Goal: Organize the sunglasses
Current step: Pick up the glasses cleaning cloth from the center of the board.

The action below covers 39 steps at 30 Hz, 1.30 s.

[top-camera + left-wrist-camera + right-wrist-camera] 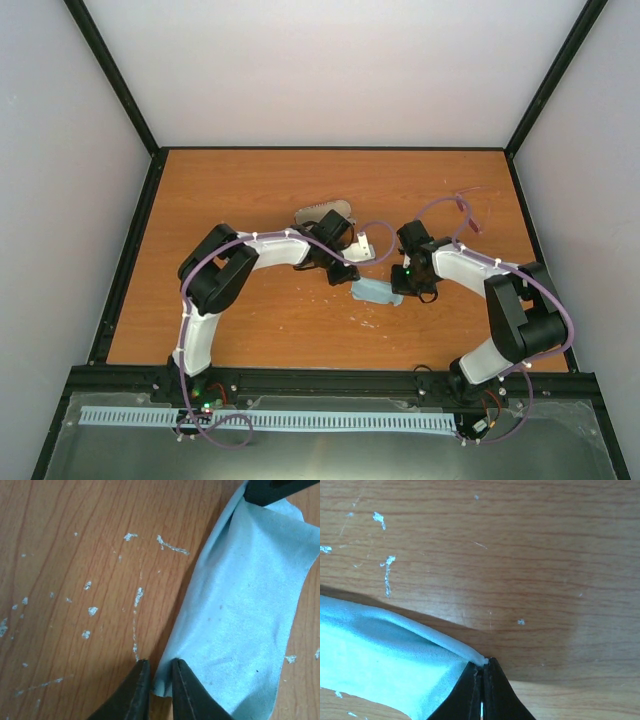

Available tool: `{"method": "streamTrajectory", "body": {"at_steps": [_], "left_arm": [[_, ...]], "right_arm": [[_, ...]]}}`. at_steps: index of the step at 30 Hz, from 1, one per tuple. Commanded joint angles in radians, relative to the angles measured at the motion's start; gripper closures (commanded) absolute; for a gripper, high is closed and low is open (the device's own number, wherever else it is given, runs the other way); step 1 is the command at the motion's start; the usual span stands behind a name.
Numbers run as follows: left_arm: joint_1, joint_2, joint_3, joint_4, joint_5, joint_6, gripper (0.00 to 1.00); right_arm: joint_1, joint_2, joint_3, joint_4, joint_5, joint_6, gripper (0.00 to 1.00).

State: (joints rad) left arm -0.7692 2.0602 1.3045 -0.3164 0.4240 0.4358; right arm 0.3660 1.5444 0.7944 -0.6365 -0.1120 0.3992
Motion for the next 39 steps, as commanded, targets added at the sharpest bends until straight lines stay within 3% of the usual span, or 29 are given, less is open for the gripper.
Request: {"method": "streamTrajectory", "body": {"at_steps": [1,4,22,39], "left_arm": [[-0.005,0.03,0.035,-0.035,0.031,0.009,0.89],[-0.005,0.03,0.041,-0.05,0.043,0.01,0.99],[0.09,-0.076,0.057,-0.057,-0.026,0.038,0.99],[0.21,-0.181,0.023,-0.061,-0.067,0.058,1.0]], "right_arm": [[-0.004,0.006,0.019,0.003,-0.003,-0.008,0.97],[-0.004,0.003,0.023,0.004,-0.005,-0.006,0.97],[-0.004,0.103,0.187,-0.013,-0.009,-0.04,0.97],[0.02,0.339,0.578,-0.076,-0.101,-0.123,0.97]]}}
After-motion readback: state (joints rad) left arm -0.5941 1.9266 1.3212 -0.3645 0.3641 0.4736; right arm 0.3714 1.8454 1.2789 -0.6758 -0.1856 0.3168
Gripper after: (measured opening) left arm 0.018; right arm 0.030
